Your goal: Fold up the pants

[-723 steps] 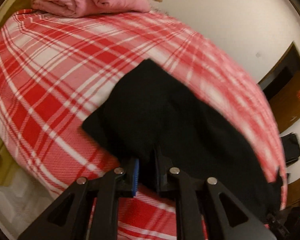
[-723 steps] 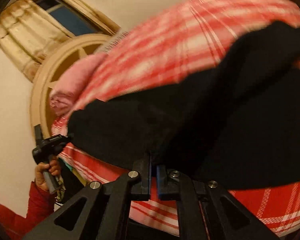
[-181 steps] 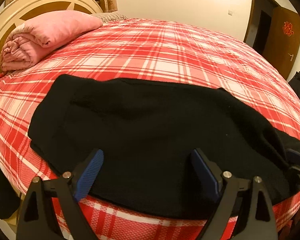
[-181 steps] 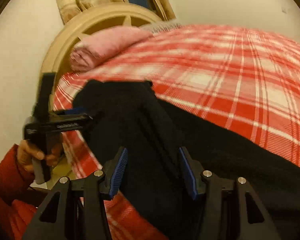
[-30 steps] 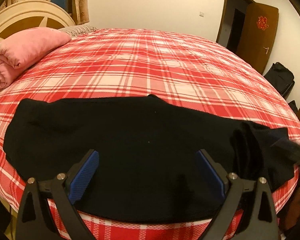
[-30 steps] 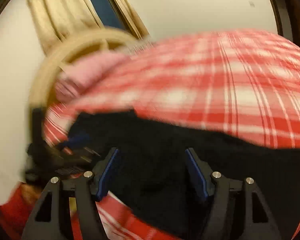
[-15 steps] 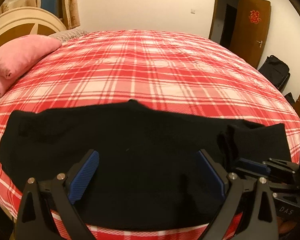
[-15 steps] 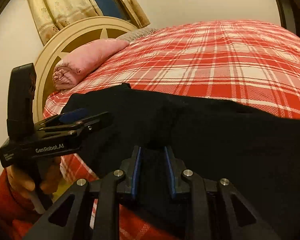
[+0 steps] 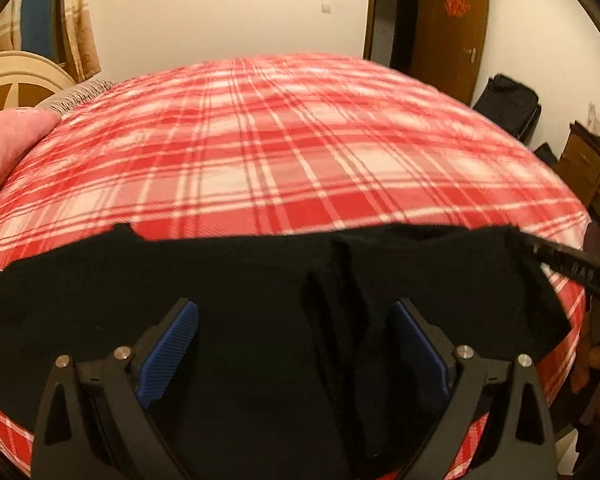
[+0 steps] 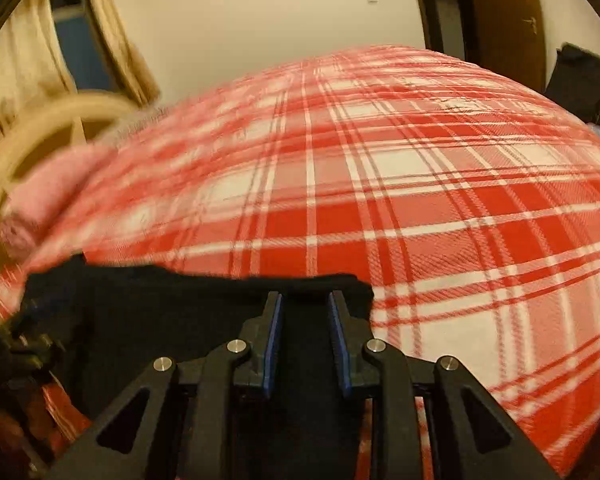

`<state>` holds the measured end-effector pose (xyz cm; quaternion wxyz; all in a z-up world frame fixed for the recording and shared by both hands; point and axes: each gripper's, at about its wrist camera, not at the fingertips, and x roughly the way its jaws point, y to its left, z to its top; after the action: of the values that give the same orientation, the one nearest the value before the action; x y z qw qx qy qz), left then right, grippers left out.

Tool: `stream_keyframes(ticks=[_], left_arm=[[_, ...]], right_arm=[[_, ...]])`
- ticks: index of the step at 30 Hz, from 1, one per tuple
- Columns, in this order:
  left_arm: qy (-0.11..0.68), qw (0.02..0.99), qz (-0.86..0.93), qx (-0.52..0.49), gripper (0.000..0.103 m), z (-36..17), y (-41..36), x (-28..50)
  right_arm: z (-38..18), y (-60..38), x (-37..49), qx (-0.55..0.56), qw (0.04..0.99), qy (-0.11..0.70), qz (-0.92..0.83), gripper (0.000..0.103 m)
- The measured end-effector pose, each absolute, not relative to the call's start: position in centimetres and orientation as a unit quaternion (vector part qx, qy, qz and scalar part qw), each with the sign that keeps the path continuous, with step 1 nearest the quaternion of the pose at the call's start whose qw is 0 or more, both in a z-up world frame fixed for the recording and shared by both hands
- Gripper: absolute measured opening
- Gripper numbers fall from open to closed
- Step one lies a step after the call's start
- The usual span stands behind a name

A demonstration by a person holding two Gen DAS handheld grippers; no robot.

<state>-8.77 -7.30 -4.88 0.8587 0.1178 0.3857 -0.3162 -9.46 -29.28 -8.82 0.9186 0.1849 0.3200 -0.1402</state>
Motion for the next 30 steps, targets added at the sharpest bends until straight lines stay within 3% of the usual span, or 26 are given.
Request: stream_keyframes(ticks=[8, 11, 14, 22, 25, 30], left_arm=[[0.397, 0.858, -0.295, 0.136, 0.099, -4.9, -7.2, -9.2], [0.391, 0.862, -0.289, 0.142, 0.099, -4.6, -6.6, -9.2], [0.394, 0.864, -0.282, 0.135, 0.1, -4.5, -5.8, -8.7], [0.377, 0.889, -0.222, 0.135, 0.099, -3.3, -1.6, -7.2], [0.387, 0.897, -0.19, 0.102, 0.099, -3.8, 1.8, -5.7], [0.4, 0.911, -0.094, 0.026, 0.099, -4.9, 8.9, -3.2]], right_arm=[[-7.6, -28.4, -9.6, 0.172, 0.915, 0.325, -0.164, 0.025], [-5.3, -25.7, -10.7, 0.15, 0.937, 0.289, -0.125, 0.026], [-4.9, -21.8, -9.3, 0.118, 0.943, 0.303, -0.064, 0.043], [-8.1, -16.1, -5.7, 0.112, 0.929, 0.352, 0.008, 0.045], [-8.6, -14.6, -5.8, 0.083, 0.936, 0.342, 0.008, 0.059], [-8.8, -13.7, -5.6, 0.05, 0.939, 0.34, -0.001, 0.065]])
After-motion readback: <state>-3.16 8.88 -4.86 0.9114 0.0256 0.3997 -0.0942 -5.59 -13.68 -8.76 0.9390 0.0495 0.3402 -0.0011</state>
